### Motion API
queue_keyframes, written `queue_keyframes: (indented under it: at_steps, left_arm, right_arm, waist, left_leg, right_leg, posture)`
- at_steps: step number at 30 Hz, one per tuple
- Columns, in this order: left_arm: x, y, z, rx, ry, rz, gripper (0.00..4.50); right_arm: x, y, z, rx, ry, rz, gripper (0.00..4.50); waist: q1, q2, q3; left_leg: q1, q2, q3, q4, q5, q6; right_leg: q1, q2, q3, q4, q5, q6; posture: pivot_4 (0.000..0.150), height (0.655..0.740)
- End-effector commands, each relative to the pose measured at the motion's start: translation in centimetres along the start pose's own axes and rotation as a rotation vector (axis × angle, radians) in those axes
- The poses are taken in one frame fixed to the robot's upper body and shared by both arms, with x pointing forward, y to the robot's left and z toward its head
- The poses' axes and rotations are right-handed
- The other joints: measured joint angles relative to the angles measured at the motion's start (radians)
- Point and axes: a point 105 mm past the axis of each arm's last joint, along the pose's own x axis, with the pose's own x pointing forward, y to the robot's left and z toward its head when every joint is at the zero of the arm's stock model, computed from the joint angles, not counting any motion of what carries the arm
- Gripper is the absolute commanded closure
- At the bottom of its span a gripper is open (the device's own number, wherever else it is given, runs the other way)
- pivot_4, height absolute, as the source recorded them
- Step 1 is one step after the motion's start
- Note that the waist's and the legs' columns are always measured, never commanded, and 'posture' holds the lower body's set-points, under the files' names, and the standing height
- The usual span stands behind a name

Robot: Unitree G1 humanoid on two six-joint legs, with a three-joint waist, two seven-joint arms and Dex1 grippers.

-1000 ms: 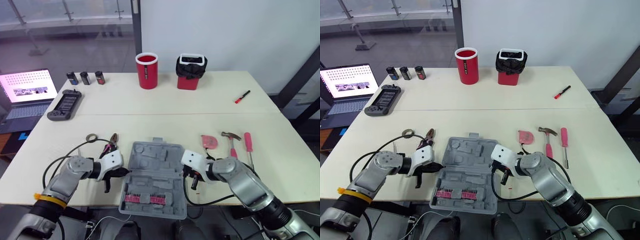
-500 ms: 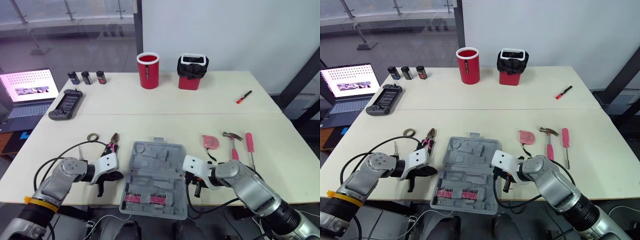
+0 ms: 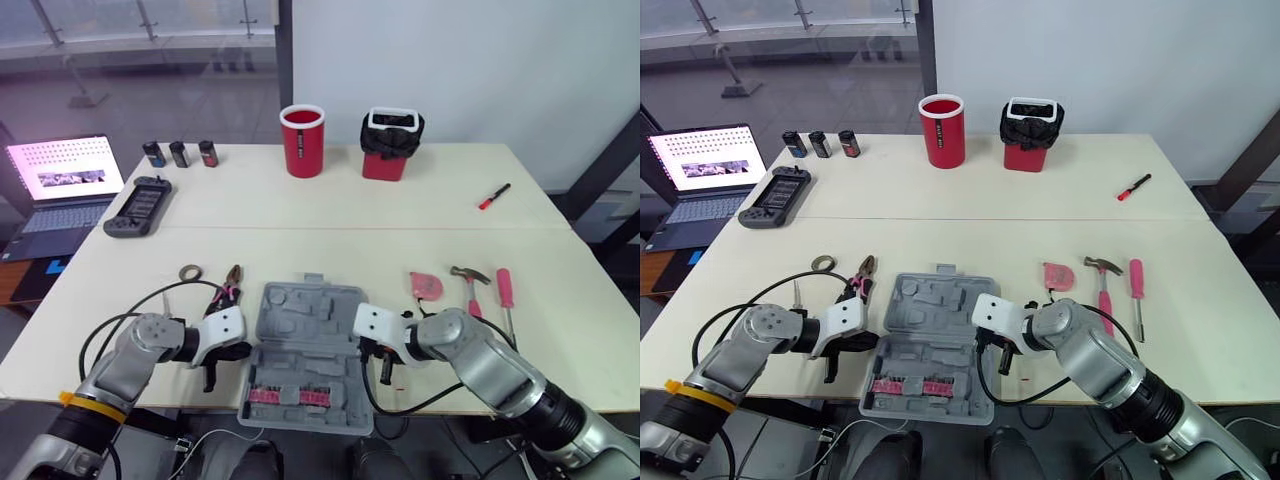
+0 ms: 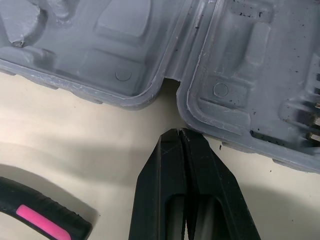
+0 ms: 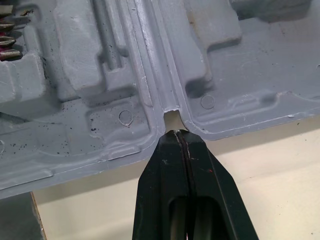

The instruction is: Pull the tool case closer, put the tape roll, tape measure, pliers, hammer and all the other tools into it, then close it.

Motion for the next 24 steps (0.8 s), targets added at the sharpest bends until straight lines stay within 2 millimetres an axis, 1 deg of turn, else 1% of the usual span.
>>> queue_keyframes:
  at_steps: [1, 7, 12, 18, 22, 24]
  left_arm:
    - [2.3, -3.1, 0.7, 0.021, -0.025, -0.131, 4.43]
    - [3.1, -3.9, 1.5, 0.037, -0.043, -0.155, 4.43]
    - [4.2, -3.9, 3.2, 0.063, -0.086, -0.166, 4.43]
    - [4.3, -3.8, 3.5, 0.069, -0.091, -0.170, 4.43]
    - [4.6, -3.1, 3.5, 0.091, -0.076, -0.156, 4.43]
    - [4.7, -2.9, 3.9, 0.091, -0.089, -0.155, 4.43]
  right_arm:
    - [-0.5, 0.9, 1.3, -0.051, -0.054, 0.037, 4.50]
    - [-1.1, 1.4, -0.1, -0.014, -0.034, 0.033, 4.50]
    - [-1.8, 0.8, -1.6, 0.039, -0.003, -0.008, 4.50]
    - [-2.1, 0.8, -2.1, 0.049, 0.006, -0.014, 4.50]
    - [-2.2, 0.6, -2.7, 0.073, 0.019, -0.029, 4.50]
    - [-2.3, 0.4, -3.1, 0.084, 0.028, -0.041, 4.50]
  waist:
    - [0.003, 0.000, 0.000]
    - [0.010, 0.000, 0.000]
    - [0.030, 0.000, 0.000]
    - [0.033, 0.000, 0.000]
    - [0.034, 0.000, 0.000]
    - [0.034, 0.000, 0.000]
  left_leg:
    - [0.000, 0.000, 0.000, 0.000, 0.000, 0.000]
    - [-0.001, -0.002, 0.000, 0.000, 0.000, 0.000]
    - [-0.001, -0.002, 0.000, 0.001, 0.000, 0.000]
    - [-0.001, -0.002, 0.000, 0.001, 0.000, 0.000]
    - [-0.001, -0.002, 0.000, 0.001, 0.000, 0.000]
    - [-0.001, -0.003, 0.000, 0.001, 0.000, 0.000]
  right_leg:
    - [0.000, 0.000, 0.000, 0.000, 0.000, 0.000]
    - [0.001, -0.002, 0.000, -0.001, 0.000, 0.000]
    - [0.001, -0.003, 0.000, -0.002, -0.002, 0.004]
    - [0.002, -0.003, 0.000, -0.002, -0.003, 0.003]
    - [0.002, -0.003, 0.000, -0.002, -0.003, 0.004]
    - [0.002, -0.003, 0.000, -0.002, -0.003, 0.004]
  posture:
    - [0.150, 0.7387]
    - [0.150, 0.7387]
    - [0.150, 0.7387]
    - [0.150, 0.7387]
    - [0.150, 0.7387]
    - [0.150, 0.7387]
